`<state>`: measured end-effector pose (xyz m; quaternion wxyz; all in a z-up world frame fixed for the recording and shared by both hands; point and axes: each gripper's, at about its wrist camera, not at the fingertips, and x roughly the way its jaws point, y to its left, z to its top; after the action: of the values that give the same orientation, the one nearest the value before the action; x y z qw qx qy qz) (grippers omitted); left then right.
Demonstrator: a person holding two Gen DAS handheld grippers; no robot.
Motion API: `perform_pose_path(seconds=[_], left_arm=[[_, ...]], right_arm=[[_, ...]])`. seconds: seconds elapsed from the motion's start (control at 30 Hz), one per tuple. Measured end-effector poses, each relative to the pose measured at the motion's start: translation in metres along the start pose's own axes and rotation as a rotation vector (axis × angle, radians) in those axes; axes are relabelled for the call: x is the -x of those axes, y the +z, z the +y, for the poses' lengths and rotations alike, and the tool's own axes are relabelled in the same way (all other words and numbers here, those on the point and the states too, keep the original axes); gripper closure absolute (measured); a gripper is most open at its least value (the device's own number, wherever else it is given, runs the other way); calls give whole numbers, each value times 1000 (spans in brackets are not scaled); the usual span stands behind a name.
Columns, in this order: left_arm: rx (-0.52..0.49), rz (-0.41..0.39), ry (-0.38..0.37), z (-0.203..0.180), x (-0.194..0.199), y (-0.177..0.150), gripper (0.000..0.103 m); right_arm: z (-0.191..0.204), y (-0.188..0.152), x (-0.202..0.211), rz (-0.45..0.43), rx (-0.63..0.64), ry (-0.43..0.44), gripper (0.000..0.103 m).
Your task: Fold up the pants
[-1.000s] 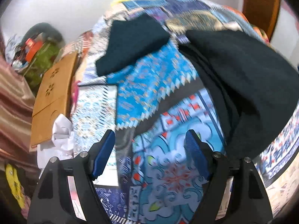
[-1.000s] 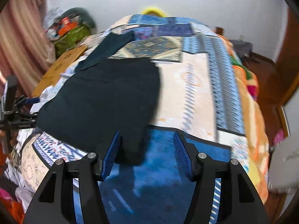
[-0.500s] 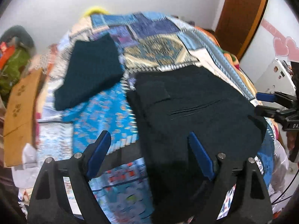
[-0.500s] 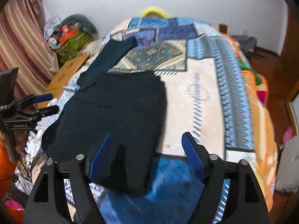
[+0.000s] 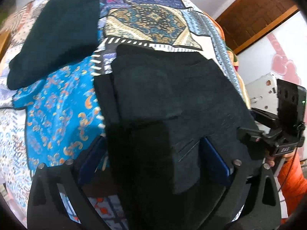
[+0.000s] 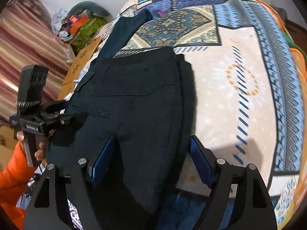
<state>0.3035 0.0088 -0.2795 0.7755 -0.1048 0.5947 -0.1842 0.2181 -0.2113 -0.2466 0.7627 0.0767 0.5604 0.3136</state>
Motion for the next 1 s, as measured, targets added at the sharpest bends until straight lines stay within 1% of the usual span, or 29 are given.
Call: perform_pose_path(seconds=[0.07, 0.1, 0.2, 0.27, 0.3, 0.4, 0.47, 0.5, 0.53, 0.6, 0.73, 0.8, 0.87, 1.0], left_arm=[[-17, 3, -23, -4, -2, 4, 5], [-26, 9, -21, -7, -4, 7, 6], [-21, 19, -26, -6, -6, 15, 12], [9, 19, -30, -3, -5, 18, 21], [15, 14, -28, -4, -4, 19, 23], [-10, -12, 6, -12, -2, 15, 31], [-28, -28, 14, -16, 1, 13, 42], [-37, -35, 18, -19, 2, 13, 44], [-47, -45, 24, -22, 4, 12, 50], [-43, -53, 32, -25, 5, 11, 57], [-75, -85, 72, -37, 13, 9, 66], [-97, -120, 86, -42, 26, 8, 67], [-108, -158, 93, -45, 40, 9, 71], [-131, -269, 101, -46, 81, 17, 71]], right_arm=[[0, 5, -2, 14, 10, 22, 34], [0, 6, -3, 24, 2, 41, 41], [-1, 11, -6, 41, -14, 55, 53], [0, 13, -7, 40, -5, 50, 57], [2, 13, -7, 37, -5, 44, 60], [6, 13, -5, 19, 5, 26, 68], [13, 14, -3, 0, 30, 3, 73], [17, 14, -1, -8, 48, -14, 75], [20, 14, 1, -18, 61, -28, 77], [27, 15, 7, -40, 82, -46, 79], [36, 20, 20, -76, 104, -54, 82], [46, 24, 29, -106, 132, -68, 83], [56, 29, 40, -143, 158, -80, 83], [75, 46, 59, -213, 201, -87, 83]])
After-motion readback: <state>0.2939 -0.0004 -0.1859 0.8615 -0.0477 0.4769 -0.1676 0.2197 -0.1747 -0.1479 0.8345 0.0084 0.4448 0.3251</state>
